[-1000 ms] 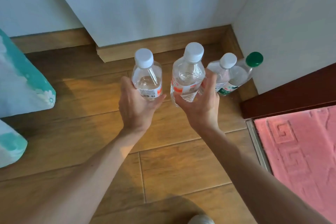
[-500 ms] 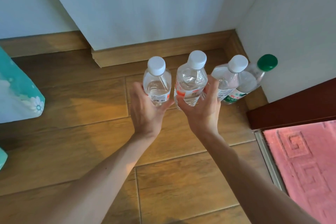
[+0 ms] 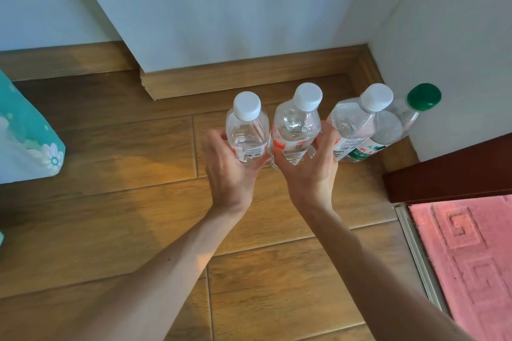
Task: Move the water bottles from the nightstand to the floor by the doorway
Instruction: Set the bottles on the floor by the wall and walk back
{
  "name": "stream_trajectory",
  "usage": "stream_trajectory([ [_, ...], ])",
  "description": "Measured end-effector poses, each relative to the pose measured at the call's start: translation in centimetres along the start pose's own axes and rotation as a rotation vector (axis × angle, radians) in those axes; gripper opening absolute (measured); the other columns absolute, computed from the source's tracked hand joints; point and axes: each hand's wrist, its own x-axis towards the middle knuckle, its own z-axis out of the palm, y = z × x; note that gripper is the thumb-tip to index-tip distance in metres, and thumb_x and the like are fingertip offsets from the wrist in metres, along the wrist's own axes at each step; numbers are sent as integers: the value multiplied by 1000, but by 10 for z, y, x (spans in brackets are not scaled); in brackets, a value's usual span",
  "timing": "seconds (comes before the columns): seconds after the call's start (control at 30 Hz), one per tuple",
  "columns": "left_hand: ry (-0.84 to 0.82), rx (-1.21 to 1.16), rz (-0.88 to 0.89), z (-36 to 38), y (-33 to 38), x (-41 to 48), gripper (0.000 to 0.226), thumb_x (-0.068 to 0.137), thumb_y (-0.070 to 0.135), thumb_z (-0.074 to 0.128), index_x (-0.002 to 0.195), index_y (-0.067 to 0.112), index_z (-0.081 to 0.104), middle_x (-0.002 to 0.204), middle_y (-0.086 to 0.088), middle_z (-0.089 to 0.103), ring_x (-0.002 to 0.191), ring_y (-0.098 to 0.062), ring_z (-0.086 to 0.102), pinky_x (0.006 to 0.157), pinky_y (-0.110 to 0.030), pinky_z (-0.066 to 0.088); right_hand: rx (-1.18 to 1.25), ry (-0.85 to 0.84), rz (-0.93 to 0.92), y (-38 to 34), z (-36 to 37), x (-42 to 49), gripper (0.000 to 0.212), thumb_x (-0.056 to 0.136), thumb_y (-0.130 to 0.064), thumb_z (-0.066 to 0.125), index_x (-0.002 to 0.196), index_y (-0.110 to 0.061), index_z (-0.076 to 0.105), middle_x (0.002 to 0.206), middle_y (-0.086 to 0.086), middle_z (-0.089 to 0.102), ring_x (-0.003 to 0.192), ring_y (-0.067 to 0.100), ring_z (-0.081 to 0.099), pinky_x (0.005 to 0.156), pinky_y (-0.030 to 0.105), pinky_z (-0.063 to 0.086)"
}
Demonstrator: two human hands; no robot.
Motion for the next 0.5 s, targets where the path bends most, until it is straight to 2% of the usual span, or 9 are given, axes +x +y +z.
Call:
stream_trajectory([
  [0.1, 3, -4, -29, 2, -1, -1, 78, 54, 44, 92, 102, 3, 46, 99, -5, 48, 73, 0, 42, 62, -4, 36, -18, 17, 2, 0, -1, -3, 74, 72, -31, 85, 122, -30, 30, 109, -16, 53, 95, 0, 57, 82, 42, 55],
  [0.17, 1, 4, -39, 4, -1, -2, 78, 54, 44, 92, 102, 3, 46, 100, -7, 49, 76, 5, 44, 62, -3, 36, -37, 12, -6, -1, -2, -4, 76, 73, -33, 84, 125, -31, 27, 115, -14, 51, 100, 4, 56, 82, 39, 55],
  [0.27, -13, 29, -39, 3, 0, -2, 80, 55, 52, 89, 102, 4, 46, 100, -8, 49, 77, -5, 44, 62, -5, 36, -58, -17, -6, 1, -1, -5, 77, 76, -35, 81, 130, -26, 26, 123, -11, 49, 108, 12, 57, 83, 36, 54],
  [0.33, -57, 16, -53, 1, -3, -2, 85, 54, 60, 84, 104, 5, 44, 102, -6, 47, 84, -15, 49, 64, -11, 41, -85, -62, 38, 4, -2, -6, 82, 78, -37, 79, 136, -18, 25, 135, -3, 47, 118, 16, 53, 88, 30, 50],
  [0.4, -127, 37, -94, -6, -4, -5, 90, 52, 66, 81, 109, 7, 42, 107, -4, 46, 92, -20, 53, 68, -27, 51, -135, -136, 105, 7, -5, -8, 86, 79, -38, 77, 142, -14, 23, 141, 4, 46, 125, 19, 50, 92, 29, 47],
  [0.47, -213, 140, -153, -18, -1, -9, 85, 56, 57, 81, 113, 9, 41, 112, -3, 45, 98, -23, 55, 73, -38, 53, -186, -207, 187, 5, -14, -15, 81, 82, -33, 74, 143, -15, 23, 139, 4, 48, 124, 20, 50, 92, 31, 45],
  [0.5, -272, 223, -194, -27, 3, -12, 80, 61, 52, 82, 115, 10, 41, 114, -4, 46, 101, -25, 54, 75, -38, 52, -218, -243, 233, 2, -20, -19, 74, 84, -31, 70, 141, -17, 25, 137, 3, 50, 121, 21, 51, 91, 33, 45],
])
